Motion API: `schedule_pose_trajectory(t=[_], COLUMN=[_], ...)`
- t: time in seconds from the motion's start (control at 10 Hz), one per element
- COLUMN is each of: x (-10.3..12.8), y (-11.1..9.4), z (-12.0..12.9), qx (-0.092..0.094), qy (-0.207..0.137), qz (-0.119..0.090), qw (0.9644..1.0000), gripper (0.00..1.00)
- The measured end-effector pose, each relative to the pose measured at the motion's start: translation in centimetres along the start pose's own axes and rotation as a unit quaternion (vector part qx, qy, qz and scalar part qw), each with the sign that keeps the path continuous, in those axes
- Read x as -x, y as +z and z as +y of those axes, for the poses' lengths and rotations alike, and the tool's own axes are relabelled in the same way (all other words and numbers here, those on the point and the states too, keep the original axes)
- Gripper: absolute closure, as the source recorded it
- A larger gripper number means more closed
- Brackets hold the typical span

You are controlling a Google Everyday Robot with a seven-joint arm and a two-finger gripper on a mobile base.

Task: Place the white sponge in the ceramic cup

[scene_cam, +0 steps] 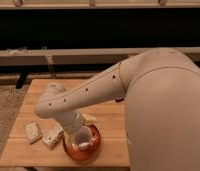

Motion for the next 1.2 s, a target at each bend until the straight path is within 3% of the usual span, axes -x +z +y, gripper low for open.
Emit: schedule_pose_trajectory(t=[0.1, 0.6, 0.9, 1.2], x=[0.0, 2.6, 4.5, 6.1], y=[0.0, -4.0, -5.5, -6.8], z=[0.0, 0.6, 1.4, 2.3], qx=[0.000, 0.004, 0.029, 0.051], qy=[0.001, -0.002, -0.013, -0.031], qz=[-0.001, -0.055, -0.091, -0.132], qw=[1.0000, 0.9985, 0.9953, 0.9895], gripper=[0.08, 0.08, 0.08, 0.08])
